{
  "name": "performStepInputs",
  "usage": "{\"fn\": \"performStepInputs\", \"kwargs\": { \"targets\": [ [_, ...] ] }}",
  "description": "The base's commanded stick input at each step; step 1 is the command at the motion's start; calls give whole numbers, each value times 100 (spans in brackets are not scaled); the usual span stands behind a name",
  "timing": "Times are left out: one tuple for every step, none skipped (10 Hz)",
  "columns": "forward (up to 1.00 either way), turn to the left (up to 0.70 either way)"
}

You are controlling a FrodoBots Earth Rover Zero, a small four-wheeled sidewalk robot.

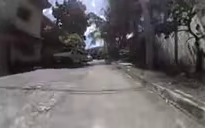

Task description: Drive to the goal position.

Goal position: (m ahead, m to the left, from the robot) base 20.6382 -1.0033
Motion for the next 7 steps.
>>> {"fn": "performStepInputs", "kwargs": {
  "targets": [
    [100,0],
    [100,0],
    [100,0],
    [100,0],
    [100,0],
    [100,9],
    [100,4]
  ]
}}
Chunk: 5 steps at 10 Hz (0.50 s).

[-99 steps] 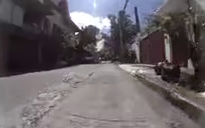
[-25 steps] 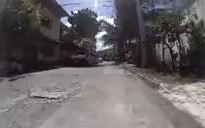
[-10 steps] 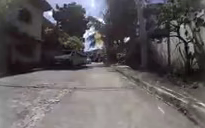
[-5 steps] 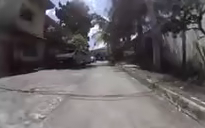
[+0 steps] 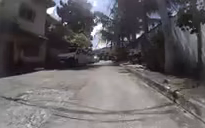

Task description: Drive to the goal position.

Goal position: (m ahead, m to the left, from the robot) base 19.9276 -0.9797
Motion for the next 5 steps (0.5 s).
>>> {"fn": "performStepInputs", "kwargs": {
  "targets": [
    [100,-33],
    [100,-40],
    [100,-40],
    [100,0],
    [100,15]
  ]
}}
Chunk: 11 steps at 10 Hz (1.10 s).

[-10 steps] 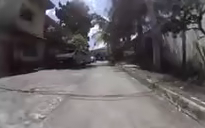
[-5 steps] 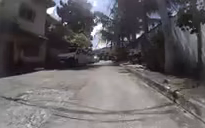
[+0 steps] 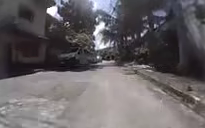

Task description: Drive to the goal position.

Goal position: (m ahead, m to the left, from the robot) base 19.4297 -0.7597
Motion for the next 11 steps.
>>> {"fn": "performStepInputs", "kwargs": {
  "targets": [
    [100,23],
    [100,21],
    [100,7],
    [100,11],
    [100,4],
    [100,7],
    [100,17],
    [100,21],
    [100,-23],
    [100,-40],
    [100,-40]
  ]
}}
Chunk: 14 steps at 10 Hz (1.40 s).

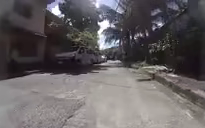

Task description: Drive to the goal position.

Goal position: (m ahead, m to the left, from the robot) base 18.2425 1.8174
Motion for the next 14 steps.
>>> {"fn": "performStepInputs", "kwargs": {
  "targets": [
    [100,-40],
    [100,-40],
    [100,-40],
    [100,-40],
    [100,-40],
    [100,7],
    [100,19],
    [100,18],
    [100,11],
    [100,9],
    [100,10],
    [100,10],
    [100,5],
    [100,0]
  ]
}}
